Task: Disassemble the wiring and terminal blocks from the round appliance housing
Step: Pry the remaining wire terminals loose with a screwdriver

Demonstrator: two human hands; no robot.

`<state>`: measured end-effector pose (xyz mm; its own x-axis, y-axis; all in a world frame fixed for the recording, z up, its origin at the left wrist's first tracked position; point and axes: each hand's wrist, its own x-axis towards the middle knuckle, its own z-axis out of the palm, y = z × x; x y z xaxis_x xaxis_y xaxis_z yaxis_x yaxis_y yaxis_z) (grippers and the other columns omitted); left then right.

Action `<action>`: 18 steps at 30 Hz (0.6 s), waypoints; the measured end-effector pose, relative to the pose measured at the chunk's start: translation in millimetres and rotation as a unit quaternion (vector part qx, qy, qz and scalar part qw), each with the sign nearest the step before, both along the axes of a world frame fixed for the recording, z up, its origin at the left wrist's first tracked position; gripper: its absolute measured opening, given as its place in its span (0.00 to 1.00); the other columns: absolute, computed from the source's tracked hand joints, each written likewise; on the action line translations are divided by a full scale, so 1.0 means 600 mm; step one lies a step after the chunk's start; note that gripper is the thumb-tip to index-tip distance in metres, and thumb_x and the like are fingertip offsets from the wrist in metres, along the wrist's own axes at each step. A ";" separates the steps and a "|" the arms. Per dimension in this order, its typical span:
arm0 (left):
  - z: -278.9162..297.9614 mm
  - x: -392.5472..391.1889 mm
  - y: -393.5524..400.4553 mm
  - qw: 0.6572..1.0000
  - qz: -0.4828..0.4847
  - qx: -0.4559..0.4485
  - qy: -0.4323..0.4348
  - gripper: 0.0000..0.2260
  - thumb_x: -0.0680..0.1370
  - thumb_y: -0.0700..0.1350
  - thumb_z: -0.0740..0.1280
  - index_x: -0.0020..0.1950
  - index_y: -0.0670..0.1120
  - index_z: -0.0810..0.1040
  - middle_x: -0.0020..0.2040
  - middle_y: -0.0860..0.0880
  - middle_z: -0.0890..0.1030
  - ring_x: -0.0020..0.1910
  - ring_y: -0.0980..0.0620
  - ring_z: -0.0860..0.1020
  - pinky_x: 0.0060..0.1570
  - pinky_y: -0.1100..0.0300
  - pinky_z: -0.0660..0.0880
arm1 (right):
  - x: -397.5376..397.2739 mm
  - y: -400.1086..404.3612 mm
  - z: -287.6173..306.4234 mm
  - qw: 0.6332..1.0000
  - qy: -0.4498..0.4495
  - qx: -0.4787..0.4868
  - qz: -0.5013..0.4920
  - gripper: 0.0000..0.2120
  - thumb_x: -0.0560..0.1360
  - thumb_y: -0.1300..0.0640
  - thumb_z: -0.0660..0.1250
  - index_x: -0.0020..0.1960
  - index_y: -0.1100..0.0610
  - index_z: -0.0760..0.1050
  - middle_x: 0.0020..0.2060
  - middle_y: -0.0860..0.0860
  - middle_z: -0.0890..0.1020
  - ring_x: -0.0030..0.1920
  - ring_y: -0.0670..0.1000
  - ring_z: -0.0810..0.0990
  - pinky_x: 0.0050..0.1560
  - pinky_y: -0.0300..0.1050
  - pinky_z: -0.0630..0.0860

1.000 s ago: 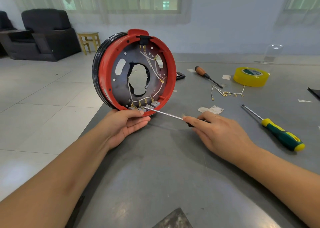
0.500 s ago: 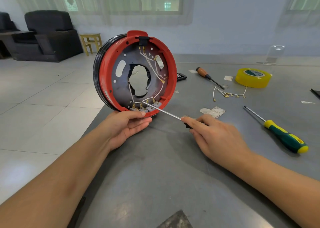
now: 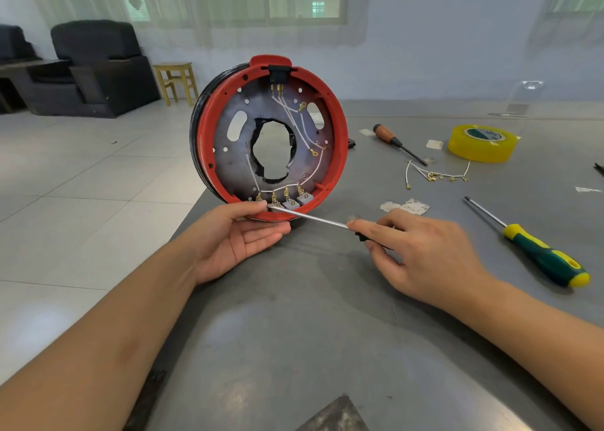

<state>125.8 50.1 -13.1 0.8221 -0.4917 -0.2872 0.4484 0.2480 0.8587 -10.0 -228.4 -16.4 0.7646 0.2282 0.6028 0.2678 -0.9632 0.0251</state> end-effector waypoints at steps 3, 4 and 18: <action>0.001 0.001 0.005 1.000 -0.012 -0.005 0.006 0.09 0.75 0.40 0.71 0.48 0.37 0.89 0.60 0.32 0.83 0.60 0.35 0.84 0.52 0.50 0.84 | 0.002 -0.001 0.000 1.000 0.000 -0.006 0.003 0.16 0.79 0.49 0.62 0.65 0.41 0.80 0.43 0.45 0.82 0.36 0.52 0.80 0.29 0.39 0.65; 0.001 0.001 0.006 1.000 -0.010 -0.001 0.008 0.09 0.76 0.39 0.70 0.48 0.37 0.88 0.60 0.31 0.83 0.60 0.35 0.84 0.52 0.50 0.84 | 0.002 0.000 0.001 1.000 0.001 -0.011 0.003 0.16 0.80 0.49 0.62 0.65 0.41 0.80 0.43 0.45 0.82 0.36 0.52 0.80 0.29 0.39 0.63; 0.019 -0.006 0.002 0.997 -0.005 0.072 0.010 0.11 0.85 0.39 0.65 0.66 0.36 0.78 0.58 0.37 0.86 0.56 0.40 0.86 0.48 0.52 0.85 | -0.002 0.010 0.004 0.999 0.004 -0.045 -0.023 0.17 0.79 0.50 0.62 0.65 0.42 0.80 0.42 0.47 0.82 0.36 0.54 0.81 0.29 0.39 0.62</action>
